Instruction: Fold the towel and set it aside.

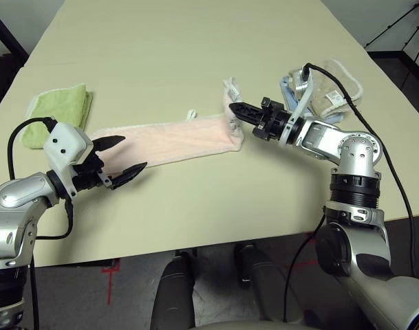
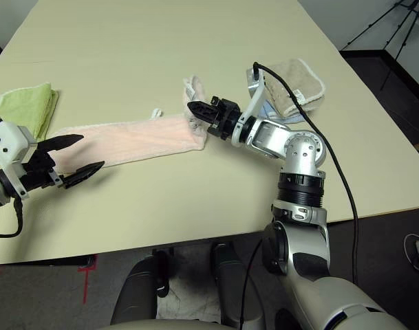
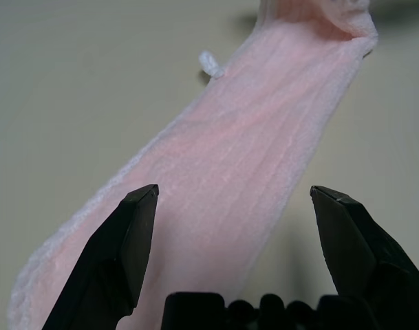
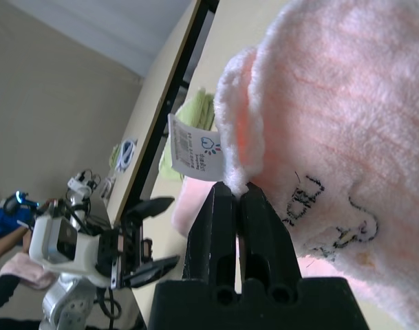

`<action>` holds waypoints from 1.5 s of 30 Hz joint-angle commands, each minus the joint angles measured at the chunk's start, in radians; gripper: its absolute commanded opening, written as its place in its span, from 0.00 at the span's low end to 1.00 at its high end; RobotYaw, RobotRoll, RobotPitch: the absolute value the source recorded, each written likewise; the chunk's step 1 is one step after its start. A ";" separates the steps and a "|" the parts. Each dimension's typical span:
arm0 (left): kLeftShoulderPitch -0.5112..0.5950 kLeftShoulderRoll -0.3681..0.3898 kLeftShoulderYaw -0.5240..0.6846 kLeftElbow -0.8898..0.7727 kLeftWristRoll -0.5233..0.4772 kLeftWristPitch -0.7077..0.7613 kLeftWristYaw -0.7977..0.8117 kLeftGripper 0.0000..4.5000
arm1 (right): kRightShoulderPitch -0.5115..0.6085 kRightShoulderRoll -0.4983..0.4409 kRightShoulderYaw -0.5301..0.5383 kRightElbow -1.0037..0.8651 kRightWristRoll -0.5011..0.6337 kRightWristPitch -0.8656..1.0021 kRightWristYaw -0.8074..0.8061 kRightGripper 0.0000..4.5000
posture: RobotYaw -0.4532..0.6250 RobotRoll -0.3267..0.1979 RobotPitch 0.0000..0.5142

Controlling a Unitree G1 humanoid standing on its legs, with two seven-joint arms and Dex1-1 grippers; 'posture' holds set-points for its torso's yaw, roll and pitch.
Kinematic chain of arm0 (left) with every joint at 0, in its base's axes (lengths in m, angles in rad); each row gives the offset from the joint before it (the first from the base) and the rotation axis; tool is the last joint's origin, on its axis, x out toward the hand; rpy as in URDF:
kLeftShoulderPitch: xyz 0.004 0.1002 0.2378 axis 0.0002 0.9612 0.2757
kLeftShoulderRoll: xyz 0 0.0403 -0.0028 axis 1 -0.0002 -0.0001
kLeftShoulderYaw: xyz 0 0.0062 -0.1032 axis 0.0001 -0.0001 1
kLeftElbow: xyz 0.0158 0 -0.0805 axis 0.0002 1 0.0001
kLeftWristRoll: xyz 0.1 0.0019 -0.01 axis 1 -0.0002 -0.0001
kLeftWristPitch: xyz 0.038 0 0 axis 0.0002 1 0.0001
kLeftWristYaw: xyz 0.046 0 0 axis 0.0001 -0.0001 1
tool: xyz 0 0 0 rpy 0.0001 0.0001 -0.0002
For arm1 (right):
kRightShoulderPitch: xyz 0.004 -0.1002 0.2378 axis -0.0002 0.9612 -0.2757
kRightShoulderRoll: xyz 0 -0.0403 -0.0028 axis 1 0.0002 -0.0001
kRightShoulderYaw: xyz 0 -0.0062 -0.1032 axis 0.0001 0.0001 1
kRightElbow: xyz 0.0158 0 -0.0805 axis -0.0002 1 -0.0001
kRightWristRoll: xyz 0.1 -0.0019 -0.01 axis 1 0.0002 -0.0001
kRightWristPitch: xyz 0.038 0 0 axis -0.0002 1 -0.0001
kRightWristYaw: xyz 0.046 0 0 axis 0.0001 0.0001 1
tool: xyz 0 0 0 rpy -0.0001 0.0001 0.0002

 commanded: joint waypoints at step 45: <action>-0.036 -0.010 0.109 -0.050 -0.134 0.120 0.042 1.00 | 0.109 0.117 0.275 0.071 -0.203 -0.099 0.058 0.01 | 0.48 0.62 0.36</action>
